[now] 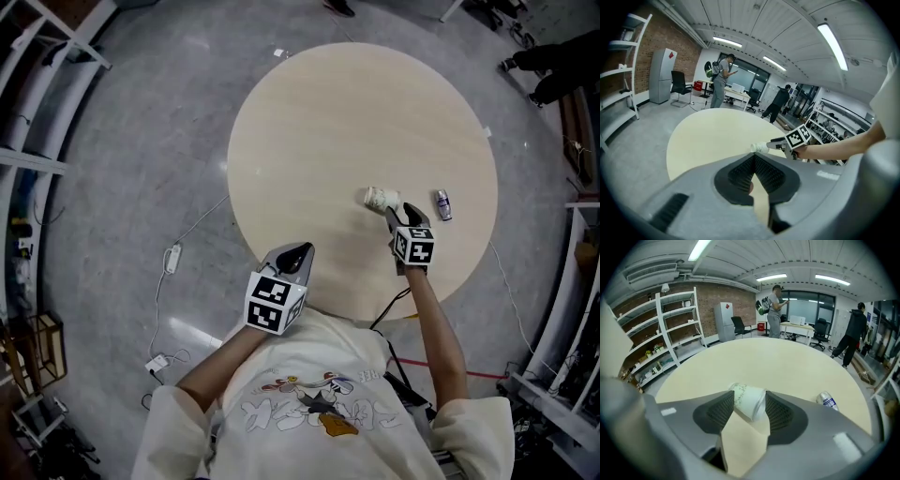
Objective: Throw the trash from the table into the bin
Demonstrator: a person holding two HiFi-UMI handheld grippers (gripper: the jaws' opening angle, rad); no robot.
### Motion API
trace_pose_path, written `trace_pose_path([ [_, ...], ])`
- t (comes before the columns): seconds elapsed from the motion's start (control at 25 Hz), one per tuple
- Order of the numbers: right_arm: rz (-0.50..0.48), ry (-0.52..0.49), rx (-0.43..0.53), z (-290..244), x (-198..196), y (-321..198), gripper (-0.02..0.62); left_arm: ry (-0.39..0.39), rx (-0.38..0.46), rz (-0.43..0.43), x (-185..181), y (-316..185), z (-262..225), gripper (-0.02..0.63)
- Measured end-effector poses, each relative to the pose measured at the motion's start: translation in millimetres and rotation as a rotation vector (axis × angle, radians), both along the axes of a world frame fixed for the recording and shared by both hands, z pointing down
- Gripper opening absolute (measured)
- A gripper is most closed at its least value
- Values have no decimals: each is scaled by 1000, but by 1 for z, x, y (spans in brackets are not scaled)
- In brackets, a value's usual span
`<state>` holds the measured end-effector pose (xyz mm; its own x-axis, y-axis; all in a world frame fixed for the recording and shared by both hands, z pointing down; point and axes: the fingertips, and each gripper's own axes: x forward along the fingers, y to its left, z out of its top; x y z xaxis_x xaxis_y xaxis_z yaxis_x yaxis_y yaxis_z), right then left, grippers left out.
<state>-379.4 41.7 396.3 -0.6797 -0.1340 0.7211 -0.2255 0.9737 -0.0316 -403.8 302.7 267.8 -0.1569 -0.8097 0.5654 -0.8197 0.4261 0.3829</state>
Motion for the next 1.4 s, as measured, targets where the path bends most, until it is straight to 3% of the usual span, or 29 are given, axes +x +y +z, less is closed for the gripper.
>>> trace_pose_path([
  [0.12,56,40,-92,28,-11,-10,270,15,-24,-33,-15,13,6,3],
  [0.28,63,44,-168,45,-19,-8,278,22,-38,-55,-22,22,9,4],
  [0.64,48,0,-73,20,-15,7,30,-3,-7,-24,-10,22,-2,3],
  [0.96,10,-24,-51,-2,-1,48,18,-13,16,4,-1,38,-10,3],
  [1.4,-46,-173,-27,-70,38,114,18,-7,64,158,37,13,-7,3],
])
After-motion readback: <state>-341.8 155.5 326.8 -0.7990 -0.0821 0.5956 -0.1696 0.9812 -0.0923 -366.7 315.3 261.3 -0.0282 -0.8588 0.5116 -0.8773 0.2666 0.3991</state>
